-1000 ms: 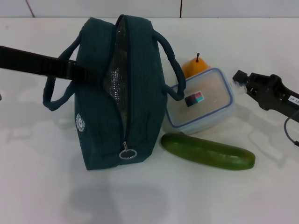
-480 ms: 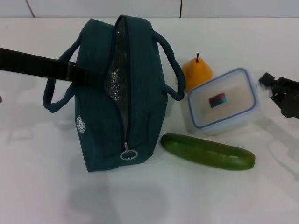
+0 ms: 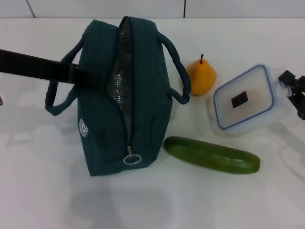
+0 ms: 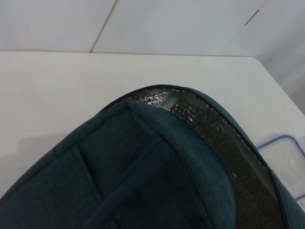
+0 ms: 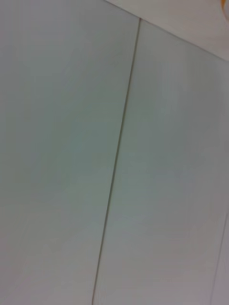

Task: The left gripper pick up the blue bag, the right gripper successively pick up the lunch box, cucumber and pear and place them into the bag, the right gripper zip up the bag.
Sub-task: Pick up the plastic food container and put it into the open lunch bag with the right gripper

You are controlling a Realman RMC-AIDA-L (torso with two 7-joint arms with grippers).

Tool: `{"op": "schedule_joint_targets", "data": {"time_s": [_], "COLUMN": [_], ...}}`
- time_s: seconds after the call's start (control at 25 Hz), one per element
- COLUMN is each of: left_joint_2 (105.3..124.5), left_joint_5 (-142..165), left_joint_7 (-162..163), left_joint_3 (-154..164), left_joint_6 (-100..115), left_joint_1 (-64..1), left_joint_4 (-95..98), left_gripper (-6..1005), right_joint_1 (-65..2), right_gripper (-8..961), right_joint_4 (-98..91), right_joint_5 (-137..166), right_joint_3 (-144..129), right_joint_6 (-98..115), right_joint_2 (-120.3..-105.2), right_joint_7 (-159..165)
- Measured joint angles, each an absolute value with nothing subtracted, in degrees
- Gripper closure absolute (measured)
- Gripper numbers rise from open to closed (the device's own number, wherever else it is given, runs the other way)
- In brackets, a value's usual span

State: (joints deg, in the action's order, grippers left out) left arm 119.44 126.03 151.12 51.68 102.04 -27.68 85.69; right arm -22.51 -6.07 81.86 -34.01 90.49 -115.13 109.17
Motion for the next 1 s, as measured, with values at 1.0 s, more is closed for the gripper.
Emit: {"op": "schedule_joint_targets", "data": {"time_s": [1.0], "left_joint_2": [119.44], "left_joint_5": [126.0], "left_joint_7": [150.5], "left_joint_3": [51.7], "left_joint_6": [101.7], "left_joint_1": [-28.3], "left_joint_4": [84.3], "left_gripper": [959], "right_joint_1": [-21.9], "right_gripper": [876], "right_joint_4": [-5.5], "right_joint_5": [78.9], "right_joint_3": [-33.3], "right_joint_6": [93.9], "right_joint_2": [-115.19], "right_joint_7": [112.9]}}
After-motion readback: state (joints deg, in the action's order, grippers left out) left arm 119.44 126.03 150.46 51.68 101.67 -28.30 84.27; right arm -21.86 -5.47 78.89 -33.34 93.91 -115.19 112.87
